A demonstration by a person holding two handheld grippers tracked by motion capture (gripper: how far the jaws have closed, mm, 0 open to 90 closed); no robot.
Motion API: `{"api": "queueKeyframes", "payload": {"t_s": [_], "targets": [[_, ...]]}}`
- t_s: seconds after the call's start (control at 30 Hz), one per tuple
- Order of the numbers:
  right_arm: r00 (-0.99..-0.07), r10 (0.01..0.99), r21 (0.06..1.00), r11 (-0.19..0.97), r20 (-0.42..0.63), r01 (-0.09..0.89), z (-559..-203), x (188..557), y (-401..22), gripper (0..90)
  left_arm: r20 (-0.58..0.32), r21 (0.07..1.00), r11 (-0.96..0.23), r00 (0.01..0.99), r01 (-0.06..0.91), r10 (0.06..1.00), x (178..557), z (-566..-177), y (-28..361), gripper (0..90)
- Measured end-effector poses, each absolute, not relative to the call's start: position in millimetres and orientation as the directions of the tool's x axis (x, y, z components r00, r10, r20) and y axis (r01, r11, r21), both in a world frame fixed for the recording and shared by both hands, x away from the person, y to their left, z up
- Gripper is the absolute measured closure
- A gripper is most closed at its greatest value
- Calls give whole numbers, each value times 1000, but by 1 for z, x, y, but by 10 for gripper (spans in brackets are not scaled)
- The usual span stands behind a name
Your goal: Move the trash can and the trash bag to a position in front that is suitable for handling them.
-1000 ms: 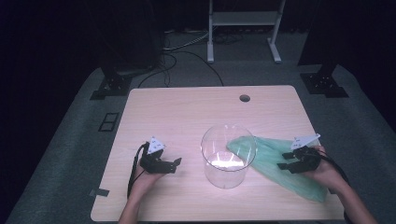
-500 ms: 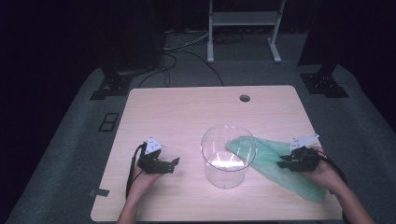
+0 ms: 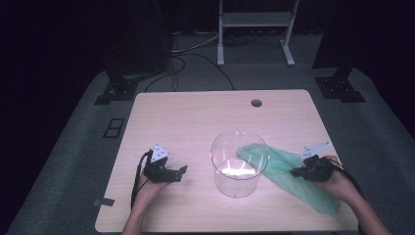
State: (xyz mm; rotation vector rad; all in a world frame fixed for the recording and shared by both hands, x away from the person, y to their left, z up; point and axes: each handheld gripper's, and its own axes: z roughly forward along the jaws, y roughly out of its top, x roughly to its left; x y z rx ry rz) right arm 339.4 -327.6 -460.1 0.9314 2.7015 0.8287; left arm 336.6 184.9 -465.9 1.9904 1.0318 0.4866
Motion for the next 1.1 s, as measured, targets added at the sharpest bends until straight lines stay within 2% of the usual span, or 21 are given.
{"api": "queueKeyframes", "payload": {"t_s": [0.4, 1.1], "targets": [[-804, 589, 560, 641, 79, 525, -444, 337, -331, 900, -26, 805, -335, 592, 490, 805, 338, -468, 185, 47], [-821, 562, 629, 604, 100, 490, -381, 327, -354, 900, -26, 803, -333, 587, 494, 809, 338, -469, 185, 46]]}}
